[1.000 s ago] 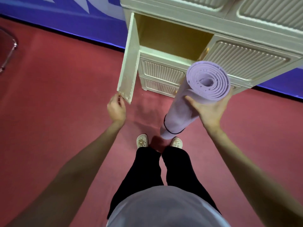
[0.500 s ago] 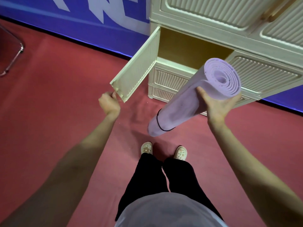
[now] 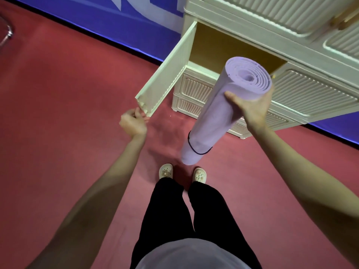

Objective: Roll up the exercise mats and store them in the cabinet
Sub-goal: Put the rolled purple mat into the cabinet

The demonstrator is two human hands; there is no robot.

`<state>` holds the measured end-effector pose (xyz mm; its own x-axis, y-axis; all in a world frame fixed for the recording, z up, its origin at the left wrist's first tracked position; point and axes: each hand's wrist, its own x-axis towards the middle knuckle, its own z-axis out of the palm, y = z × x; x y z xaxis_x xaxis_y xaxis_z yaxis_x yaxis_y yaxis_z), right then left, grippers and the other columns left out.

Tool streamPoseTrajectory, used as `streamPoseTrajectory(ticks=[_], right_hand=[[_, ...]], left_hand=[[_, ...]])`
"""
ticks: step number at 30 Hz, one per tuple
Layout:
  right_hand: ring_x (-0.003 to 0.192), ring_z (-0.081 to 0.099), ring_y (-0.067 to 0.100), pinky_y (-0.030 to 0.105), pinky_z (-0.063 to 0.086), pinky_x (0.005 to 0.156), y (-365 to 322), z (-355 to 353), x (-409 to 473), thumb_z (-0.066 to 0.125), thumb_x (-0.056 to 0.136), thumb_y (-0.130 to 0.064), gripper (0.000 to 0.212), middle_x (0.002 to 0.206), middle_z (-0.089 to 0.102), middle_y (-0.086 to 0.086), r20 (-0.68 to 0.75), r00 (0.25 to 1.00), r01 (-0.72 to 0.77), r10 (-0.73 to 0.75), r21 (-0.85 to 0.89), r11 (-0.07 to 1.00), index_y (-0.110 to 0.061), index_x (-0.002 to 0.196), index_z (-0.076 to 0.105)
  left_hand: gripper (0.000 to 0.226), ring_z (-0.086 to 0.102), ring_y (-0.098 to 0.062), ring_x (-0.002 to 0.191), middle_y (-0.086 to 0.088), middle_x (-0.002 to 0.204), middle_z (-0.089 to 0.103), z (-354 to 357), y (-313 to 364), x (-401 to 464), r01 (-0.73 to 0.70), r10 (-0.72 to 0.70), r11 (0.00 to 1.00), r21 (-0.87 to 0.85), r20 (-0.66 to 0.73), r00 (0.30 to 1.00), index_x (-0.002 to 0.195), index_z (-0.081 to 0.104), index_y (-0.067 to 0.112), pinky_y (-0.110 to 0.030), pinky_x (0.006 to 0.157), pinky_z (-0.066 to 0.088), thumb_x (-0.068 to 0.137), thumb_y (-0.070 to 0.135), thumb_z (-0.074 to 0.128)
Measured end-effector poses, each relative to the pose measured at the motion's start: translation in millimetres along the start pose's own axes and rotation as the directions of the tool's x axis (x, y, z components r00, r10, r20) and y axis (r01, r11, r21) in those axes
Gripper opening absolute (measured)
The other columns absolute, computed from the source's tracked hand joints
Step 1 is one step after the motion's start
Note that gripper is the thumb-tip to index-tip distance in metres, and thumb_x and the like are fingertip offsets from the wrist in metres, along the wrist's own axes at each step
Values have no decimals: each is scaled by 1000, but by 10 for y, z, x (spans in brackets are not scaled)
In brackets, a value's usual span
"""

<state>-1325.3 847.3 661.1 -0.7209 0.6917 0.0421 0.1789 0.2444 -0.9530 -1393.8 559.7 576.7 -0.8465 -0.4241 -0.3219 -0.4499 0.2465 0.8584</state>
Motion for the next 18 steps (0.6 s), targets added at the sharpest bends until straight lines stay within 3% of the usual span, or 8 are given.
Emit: streamPoseTrajectory(ticks=[1, 3, 5, 8, 10, 12, 14, 18], right_hand=[[117, 58, 14, 37, 41, 107, 45, -2, 48, 97, 50, -31, 104, 128, 57, 10, 16, 1000, -9, 9, 10, 1000, 2, 130, 40], [117, 58, 14, 37, 42, 107, 115, 8, 139, 97, 49, -32, 106, 128, 56, 10, 60, 998, -28, 27, 20, 999, 2, 130, 38], [116, 58, 14, 33, 43, 106, 182, 23, 229, 98, 48, -31, 105, 128, 56, 11, 96, 994, -57, 54, 32, 998, 1, 128, 38], [113, 61, 12, 33, 47, 102, 257, 29, 384, 99, 44, -32, 104, 126, 59, 8, 110, 985, -138, 132, 54, 989, -3, 126, 42], [109, 64, 12, 33, 50, 98, 286, 11, 515, 99, 43, -33, 101, 121, 63, 6, 132, 977, -180, 170, 65, 982, -4, 124, 47], [102, 67, 11, 30, 54, 91, 315, -2, 666, 98, 46, -31, 88, 113, 69, 4, 158, 967, -210, 198, 68, 975, -2, 119, 57], [97, 69, 8, 25, 55, 85, 348, -5, 817, 96, 50, -29, 74, 108, 72, 0, 199, 951, -252, 235, 64, 966, -6, 114, 65], [97, 68, 5, 36, 58, 86, 348, 26, 1033, 95, 41, -43, 89, 112, 69, -9, 257, 890, -399, 377, 35, 916, -19, 119, 60]], left_hand=[[21, 69, -20, 63, -14, 88, 72, 8, -15, -5, -10, 14, 995, 95, -35, 999, 99, 69, -2, -21, 64, 53, 96, 9, 52], [36, 70, -32, 82, -15, 91, 74, 58, -209, 29, 51, -36, 981, 190, -83, 996, 103, 70, 6, -32, 75, 55, 90, 28, 45], [56, 71, -32, 76, -12, 82, 74, 172, -547, 52, 115, -109, 970, 216, -40, 993, 95, 70, 12, -43, 73, 58, 74, 48, 33], [53, 65, -20, 88, -6, 102, 70, 401, -806, -241, 74, -188, 938, 339, 316, 930, 114, 64, 9, -37, 85, 55, 75, 45, 71], [108, 53, -17, 114, -4, 132, 54, 553, -912, -516, 8, -247, 927, 375, 595, 764, 142, 37, 10, -36, 99, 47, 56, 50, 89], [144, 39, -19, 134, -1, 148, 37, 698, -1059, -721, -140, -227, 897, 419, 710, 667, 149, 18, 19, -42, 108, 40, 34, 71, 87], [155, 35, -26, 138, -5, 153, 30, 830, -1196, -883, -298, -140, 844, 447, 719, 680, 150, 11, 20, -46, 109, 38, 25, 77, 83], [160, 25, -38, 141, -17, 153, 23, 1079, -1228, -1076, -396, 70, 786, 474, 569, 820, 151, 10, 3, -50, 115, 25, 26, 72, 82]])
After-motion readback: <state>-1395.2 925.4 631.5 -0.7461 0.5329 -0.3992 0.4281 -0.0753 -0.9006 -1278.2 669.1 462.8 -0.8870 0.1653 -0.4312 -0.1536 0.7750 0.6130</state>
